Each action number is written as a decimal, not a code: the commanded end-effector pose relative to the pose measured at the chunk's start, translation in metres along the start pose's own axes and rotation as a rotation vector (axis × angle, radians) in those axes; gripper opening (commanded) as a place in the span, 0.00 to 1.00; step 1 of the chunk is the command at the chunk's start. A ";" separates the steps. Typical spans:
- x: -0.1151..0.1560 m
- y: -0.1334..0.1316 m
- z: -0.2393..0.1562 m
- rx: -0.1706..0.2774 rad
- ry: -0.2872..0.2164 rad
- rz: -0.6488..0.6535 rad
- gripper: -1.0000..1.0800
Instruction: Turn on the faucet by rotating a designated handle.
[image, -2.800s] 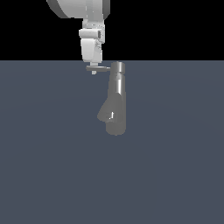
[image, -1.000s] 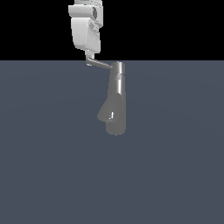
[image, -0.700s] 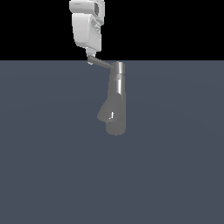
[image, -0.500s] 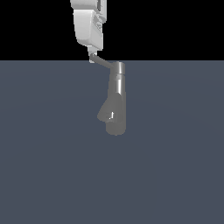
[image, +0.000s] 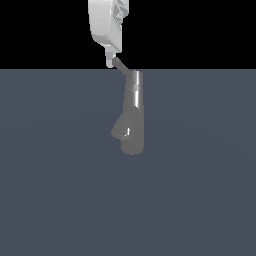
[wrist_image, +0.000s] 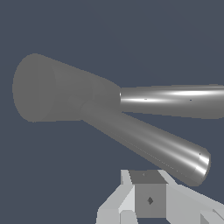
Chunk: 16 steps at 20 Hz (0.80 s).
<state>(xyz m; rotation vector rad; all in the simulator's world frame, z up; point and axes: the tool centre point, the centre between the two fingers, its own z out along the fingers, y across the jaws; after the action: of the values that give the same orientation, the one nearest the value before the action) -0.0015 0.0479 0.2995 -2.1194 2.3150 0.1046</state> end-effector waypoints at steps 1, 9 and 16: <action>0.012 0.010 0.001 -0.012 0.002 0.008 0.00; 0.037 0.014 -0.003 -0.008 0.001 0.002 0.00; 0.085 0.018 -0.005 -0.012 0.002 0.005 0.00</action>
<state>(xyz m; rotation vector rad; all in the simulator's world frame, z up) -0.0227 -0.0073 0.3053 -2.1515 2.2881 0.1119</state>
